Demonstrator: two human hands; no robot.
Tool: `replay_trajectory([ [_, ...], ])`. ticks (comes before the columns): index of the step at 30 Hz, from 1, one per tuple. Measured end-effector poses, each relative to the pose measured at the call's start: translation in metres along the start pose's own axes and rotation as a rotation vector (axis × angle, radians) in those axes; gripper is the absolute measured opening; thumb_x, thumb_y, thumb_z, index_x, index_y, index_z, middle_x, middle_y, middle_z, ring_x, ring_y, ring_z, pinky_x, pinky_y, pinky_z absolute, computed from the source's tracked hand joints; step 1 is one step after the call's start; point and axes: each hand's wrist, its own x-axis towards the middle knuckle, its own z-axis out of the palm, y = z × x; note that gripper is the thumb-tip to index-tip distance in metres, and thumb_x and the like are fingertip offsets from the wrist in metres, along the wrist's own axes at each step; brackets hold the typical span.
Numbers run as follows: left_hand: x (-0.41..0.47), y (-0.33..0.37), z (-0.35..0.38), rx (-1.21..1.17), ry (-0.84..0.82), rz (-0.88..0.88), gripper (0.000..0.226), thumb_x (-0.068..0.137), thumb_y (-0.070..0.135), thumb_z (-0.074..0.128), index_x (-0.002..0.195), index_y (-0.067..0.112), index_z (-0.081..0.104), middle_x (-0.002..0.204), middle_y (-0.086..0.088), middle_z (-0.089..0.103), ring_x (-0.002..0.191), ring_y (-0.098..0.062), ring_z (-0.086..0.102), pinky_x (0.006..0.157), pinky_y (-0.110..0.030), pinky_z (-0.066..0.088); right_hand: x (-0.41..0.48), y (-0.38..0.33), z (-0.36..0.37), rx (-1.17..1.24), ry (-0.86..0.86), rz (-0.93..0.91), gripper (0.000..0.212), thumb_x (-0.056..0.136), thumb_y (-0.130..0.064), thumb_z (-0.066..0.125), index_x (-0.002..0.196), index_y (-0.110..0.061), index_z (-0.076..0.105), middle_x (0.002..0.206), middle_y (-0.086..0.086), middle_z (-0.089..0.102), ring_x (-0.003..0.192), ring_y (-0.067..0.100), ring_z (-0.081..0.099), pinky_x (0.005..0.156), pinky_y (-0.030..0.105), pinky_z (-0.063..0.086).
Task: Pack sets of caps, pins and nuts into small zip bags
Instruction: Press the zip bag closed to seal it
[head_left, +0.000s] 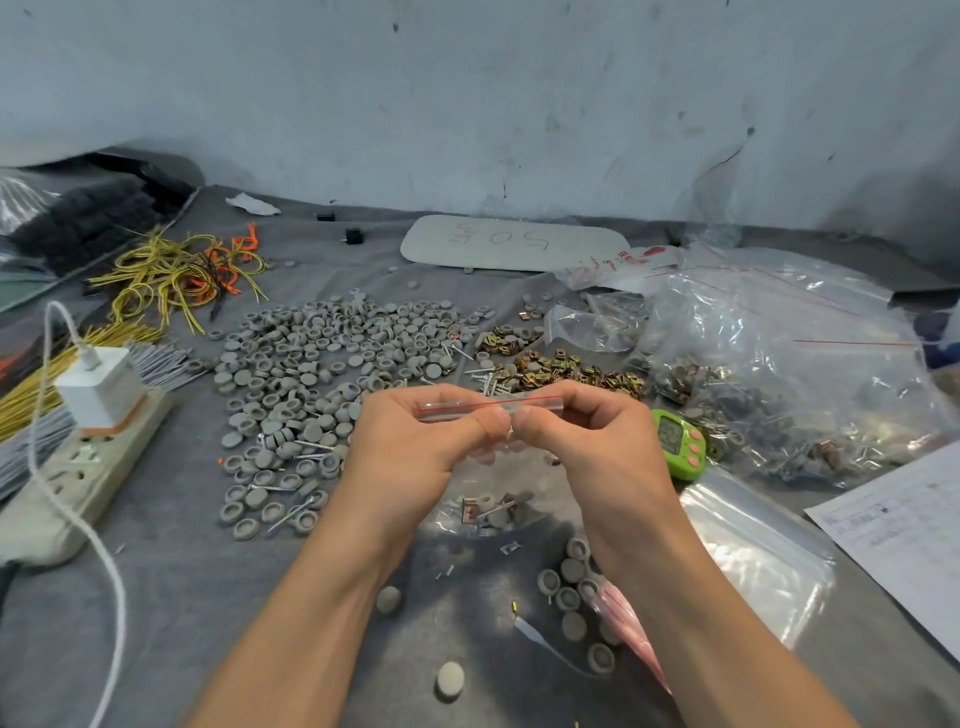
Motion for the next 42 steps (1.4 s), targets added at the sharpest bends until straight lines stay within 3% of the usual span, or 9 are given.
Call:
replay_trajectory([
  [6,-0.003,0.003,-0.002,-0.016,0.017,0.049,0.027,0.059,0.015,0.089,0.084,0.014,0.082,0.082,-0.010,0.079,0.073,-0.017,0.076,0.066,-0.019,0.057,0.000,0.000,-0.003,-0.009,0.019,-0.004,0.020,0.083,0.001,0.079,0.075,-0.017,0.081,0.074,0.009,0.076,0.068,0.019,0.070,0.069,0.024,0.056],
  [11,-0.001,0.001,-0.001,-0.029,0.005,0.012,0.021,0.062,0.011,0.086,0.082,0.007,0.080,0.073,-0.008,0.077,0.059,-0.010,0.070,0.057,-0.016,0.052,0.001,0.002,-0.007,-0.015,0.033,0.014,0.014,0.081,-0.003,0.082,0.075,-0.016,0.082,0.071,0.008,0.075,0.066,0.018,0.070,0.066,0.021,0.055],
  [16,0.000,-0.002,0.000,-0.011,-0.025,-0.129,0.040,0.059,0.027,0.084,0.091,0.004,0.081,0.088,-0.016,0.079,0.074,-0.019,0.071,0.075,-0.033,0.055,0.002,0.004,-0.010,-0.044,0.020,0.027,0.015,0.081,-0.004,0.083,0.072,-0.016,0.080,0.068,0.008,0.074,0.064,0.016,0.068,0.064,0.020,0.053],
  [20,-0.001,-0.001,0.002,-0.010,-0.039,-0.142,0.029,0.063,0.025,0.082,0.085,0.006,0.082,0.077,-0.014,0.077,0.059,-0.013,0.068,0.056,-0.018,0.051,0.000,0.003,-0.014,-0.051,0.003,0.032,0.015,0.081,-0.006,0.084,0.072,-0.017,0.081,0.067,0.008,0.074,0.060,0.014,0.066,0.061,0.019,0.051],
  [22,-0.001,-0.002,0.003,-0.002,-0.044,-0.141,0.027,0.065,0.022,0.082,0.086,0.005,0.081,0.075,-0.014,0.076,0.059,-0.013,0.068,0.055,-0.016,0.049,0.000,0.002,-0.016,-0.048,-0.001,0.042,0.015,0.081,-0.006,0.085,0.072,-0.017,0.081,0.068,0.009,0.074,0.061,0.015,0.067,0.062,0.020,0.052],
  [25,0.000,-0.003,0.003,0.013,-0.036,-0.139,0.022,0.069,0.019,0.084,0.085,0.004,0.081,0.074,-0.015,0.076,0.060,-0.013,0.068,0.057,-0.017,0.050,0.001,0.002,-0.016,-0.045,-0.001,0.061,0.017,0.080,-0.003,0.084,0.072,-0.017,0.081,0.068,0.008,0.075,0.062,0.014,0.068,0.062,0.019,0.052],
  [30,-0.001,-0.005,0.000,0.011,-0.032,-0.145,0.035,0.062,0.029,0.083,0.086,0.005,0.082,0.072,-0.012,0.075,0.064,-0.017,0.067,0.062,-0.020,0.052,0.003,0.002,-0.013,-0.024,-0.020,0.085,0.020,0.081,0.001,0.080,0.073,-0.016,0.081,0.069,0.008,0.074,0.064,0.015,0.069,0.066,0.019,0.054],
  [35,-0.003,-0.004,0.001,-0.037,-0.038,-0.149,0.036,0.061,0.026,0.084,0.089,0.005,0.082,0.089,-0.015,0.079,0.071,-0.017,0.070,0.064,-0.023,0.055,0.004,0.002,-0.011,-0.029,-0.017,0.097,0.020,0.080,0.002,0.079,0.071,-0.016,0.080,0.069,0.007,0.073,0.065,0.015,0.068,0.067,0.019,0.053],
  [42,-0.003,-0.004,0.005,-0.017,0.006,-0.143,0.034,0.061,0.028,0.084,0.088,0.008,0.082,0.085,-0.015,0.078,0.071,-0.019,0.069,0.073,-0.031,0.054,0.005,0.003,-0.010,-0.005,0.013,0.109,0.013,0.080,0.003,0.080,0.076,-0.009,0.080,0.074,0.013,0.076,0.066,0.016,0.070,0.065,0.019,0.054],
])
